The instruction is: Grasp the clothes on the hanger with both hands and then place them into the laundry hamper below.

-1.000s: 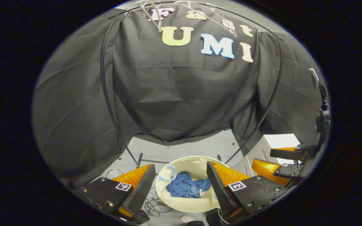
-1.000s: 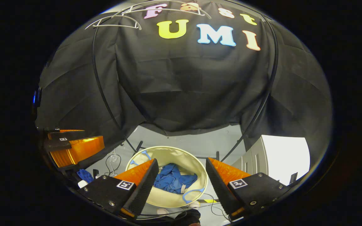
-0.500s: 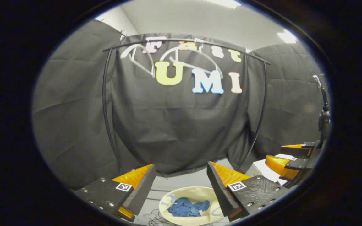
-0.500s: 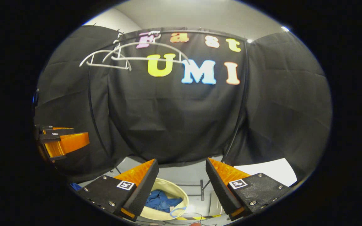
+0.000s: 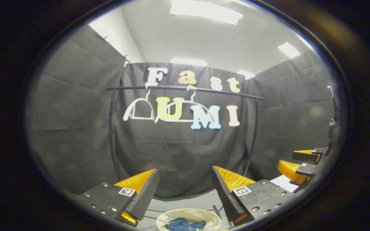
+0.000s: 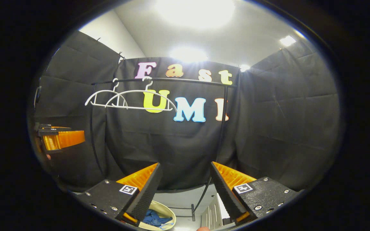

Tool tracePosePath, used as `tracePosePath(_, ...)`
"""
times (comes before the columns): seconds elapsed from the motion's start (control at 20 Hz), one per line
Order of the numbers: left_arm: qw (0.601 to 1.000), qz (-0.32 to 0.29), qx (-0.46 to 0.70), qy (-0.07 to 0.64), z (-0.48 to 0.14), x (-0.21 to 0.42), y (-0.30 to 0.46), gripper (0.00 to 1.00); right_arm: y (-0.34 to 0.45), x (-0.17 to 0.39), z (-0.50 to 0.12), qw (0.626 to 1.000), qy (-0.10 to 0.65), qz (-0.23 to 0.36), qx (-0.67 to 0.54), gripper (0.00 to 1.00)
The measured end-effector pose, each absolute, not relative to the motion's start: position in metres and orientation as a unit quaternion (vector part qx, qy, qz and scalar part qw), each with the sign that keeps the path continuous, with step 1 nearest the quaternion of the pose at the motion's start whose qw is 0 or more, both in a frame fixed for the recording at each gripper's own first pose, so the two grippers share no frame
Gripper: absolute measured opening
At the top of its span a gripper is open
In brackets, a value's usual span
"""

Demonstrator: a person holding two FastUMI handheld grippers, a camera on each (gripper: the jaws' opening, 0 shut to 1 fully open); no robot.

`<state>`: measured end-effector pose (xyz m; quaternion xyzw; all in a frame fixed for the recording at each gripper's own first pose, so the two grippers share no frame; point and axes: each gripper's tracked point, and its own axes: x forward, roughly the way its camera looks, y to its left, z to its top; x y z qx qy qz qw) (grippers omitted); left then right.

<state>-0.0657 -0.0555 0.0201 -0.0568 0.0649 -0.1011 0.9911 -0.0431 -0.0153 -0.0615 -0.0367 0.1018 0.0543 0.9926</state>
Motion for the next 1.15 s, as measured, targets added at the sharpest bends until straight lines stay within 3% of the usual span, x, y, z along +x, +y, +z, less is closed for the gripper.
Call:
tracePosePath(0.35,0.998,-0.062,-0.019,0.015,0.060,-0.118,-0.048,0.93,-0.053,-0.082,-0.025,0.997,0.064,0.044,0.003,0.95)
tracePosePath(0.4,0.998,-0.060,-0.015,0.012,0.063,-0.123,-0.048,0.94,-0.059,-0.085,-0.024,0.997,0.062,0.042,0.004,0.92)
tracePosePath(1.15,1.000,-0.018,0.000,0.006,0.051,-0.162,-0.063,0.92,-0.088,-0.106,-0.021,0.996,0.058,0.059,0.018,0.93)
